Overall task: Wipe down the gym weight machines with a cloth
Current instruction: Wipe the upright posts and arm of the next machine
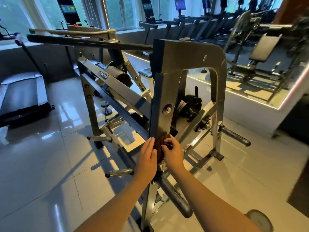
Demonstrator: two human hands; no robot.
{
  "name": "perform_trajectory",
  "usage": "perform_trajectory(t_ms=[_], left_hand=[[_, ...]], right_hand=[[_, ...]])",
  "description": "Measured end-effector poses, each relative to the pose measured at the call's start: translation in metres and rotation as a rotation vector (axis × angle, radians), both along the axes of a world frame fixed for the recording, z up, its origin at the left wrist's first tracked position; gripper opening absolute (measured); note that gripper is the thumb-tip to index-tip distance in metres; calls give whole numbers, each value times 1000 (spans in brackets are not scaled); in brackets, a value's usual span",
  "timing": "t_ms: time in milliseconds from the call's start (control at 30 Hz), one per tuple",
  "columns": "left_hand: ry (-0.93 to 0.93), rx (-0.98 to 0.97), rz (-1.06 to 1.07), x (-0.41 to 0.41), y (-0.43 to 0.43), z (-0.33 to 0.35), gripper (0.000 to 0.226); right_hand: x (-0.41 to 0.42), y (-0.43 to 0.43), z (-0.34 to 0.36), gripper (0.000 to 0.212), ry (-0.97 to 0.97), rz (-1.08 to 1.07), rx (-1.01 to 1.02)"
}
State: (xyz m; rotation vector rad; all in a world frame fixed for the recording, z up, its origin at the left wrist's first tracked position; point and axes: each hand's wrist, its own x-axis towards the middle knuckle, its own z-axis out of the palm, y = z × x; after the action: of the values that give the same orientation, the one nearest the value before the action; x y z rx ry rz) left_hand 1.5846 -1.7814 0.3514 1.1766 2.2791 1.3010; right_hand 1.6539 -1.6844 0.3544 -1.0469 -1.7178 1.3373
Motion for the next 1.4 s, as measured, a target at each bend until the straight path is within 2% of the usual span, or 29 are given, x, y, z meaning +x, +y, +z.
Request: perform_trajectory(t_ms=[100,200,300,400,533,633,733,833,1067,1167,1300,1400], left_hand=[[-45,-3,-42,-3,-7,-1,48],[-80,1,-71,-4,-8,0,49],[-173,17,-49,-4,-10,-3,48],[-211,10,-53,-2,-11,-7,47],[-212,9,-42,2,-10,-11,47],[-234,13,-40,2,-12,-14,47],[-250,39,-33,2,-12,-13,46],[-288,57,-7,1,-12,-15,46],[-298,54,24,7,-8,-24,46],[-304,50,43,12,-8,-29,46],[-332,73,84,16,-4,-29,45],[-335,89,120,19,-1,-38,45]], right_hand=[[1,0,21,19,92,-86,14],[-3,3,44,19,171,-124,84],[-10,-4,33,17,117,-129,83],[-9,-10,6,13,45,-122,-1],[-5,-14,-15,29,-52,-45,-112],[-1,-10,-5,27,57,-81,-109],[-4,0,13,20,175,-130,19],[-14,0,13,19,164,-129,61],[-7,-4,-28,26,-24,-69,-104],[-3,-1,-15,13,24,-40,-68],[-4,8,3,15,106,-35,69],[-4,8,-16,18,64,-19,-2]])
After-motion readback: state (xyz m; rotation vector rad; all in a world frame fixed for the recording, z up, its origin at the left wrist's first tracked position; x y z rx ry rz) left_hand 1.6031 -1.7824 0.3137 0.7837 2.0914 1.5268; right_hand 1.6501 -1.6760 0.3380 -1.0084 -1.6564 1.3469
